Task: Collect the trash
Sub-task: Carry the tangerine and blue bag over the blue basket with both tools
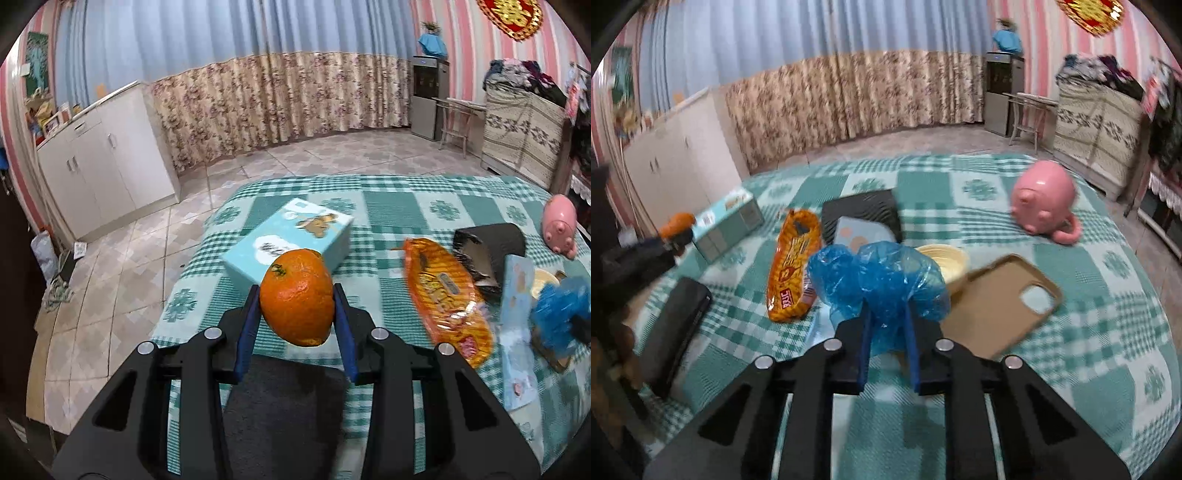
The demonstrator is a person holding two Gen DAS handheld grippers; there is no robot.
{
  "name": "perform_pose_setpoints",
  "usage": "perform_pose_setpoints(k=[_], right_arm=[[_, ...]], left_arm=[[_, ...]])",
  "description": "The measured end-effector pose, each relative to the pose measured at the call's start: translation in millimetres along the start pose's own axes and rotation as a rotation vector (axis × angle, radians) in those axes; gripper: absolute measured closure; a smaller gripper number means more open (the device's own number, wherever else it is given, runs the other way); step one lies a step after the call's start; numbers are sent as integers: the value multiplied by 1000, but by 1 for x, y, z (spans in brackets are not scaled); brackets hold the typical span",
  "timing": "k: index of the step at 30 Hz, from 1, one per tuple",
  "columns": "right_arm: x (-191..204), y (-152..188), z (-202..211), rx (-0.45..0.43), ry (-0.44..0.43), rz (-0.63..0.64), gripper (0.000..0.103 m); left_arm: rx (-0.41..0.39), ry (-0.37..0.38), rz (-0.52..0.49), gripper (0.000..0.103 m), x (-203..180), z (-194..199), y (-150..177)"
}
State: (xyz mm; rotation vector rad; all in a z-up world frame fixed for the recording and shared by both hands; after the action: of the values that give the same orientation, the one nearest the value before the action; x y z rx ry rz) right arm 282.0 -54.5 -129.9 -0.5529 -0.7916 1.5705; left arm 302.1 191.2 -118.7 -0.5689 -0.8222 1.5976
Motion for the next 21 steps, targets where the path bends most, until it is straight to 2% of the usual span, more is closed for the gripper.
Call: perform_pose_setpoints(k=[5, 8, 14, 17, 21], right_arm=[[-48, 0, 40, -48, 37, -61, 86], [-87, 1, 71, -82, 100, -88, 86], [-188, 14, 133, -124, 245, -191, 86], [-231, 27, 153, -125, 300, -237, 86], [-286, 47, 176, -124, 383, -297, 86]], left_arm=[[-28, 83, -53, 66, -43, 23, -2], [-31, 163, -76, 66, -76, 36, -3], [-36, 318, -139, 66, -163, 65, -10], [-58, 358, -176, 66, -203, 79, -15], [-78, 452, -220, 66, -272, 100, -15]])
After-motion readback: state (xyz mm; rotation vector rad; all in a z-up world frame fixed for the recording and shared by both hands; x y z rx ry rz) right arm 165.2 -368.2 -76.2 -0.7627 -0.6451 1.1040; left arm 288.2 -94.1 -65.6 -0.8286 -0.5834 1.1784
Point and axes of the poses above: each gripper's, at about its wrist camera, not at the fingertips, and z roughly against the way its jaws point, x to its left, y to its underside, the point moved 7 cm from there along -z, roughly the way its jaws point, and after that the axes turned 3 degrees about y, right-handed, at the moved point
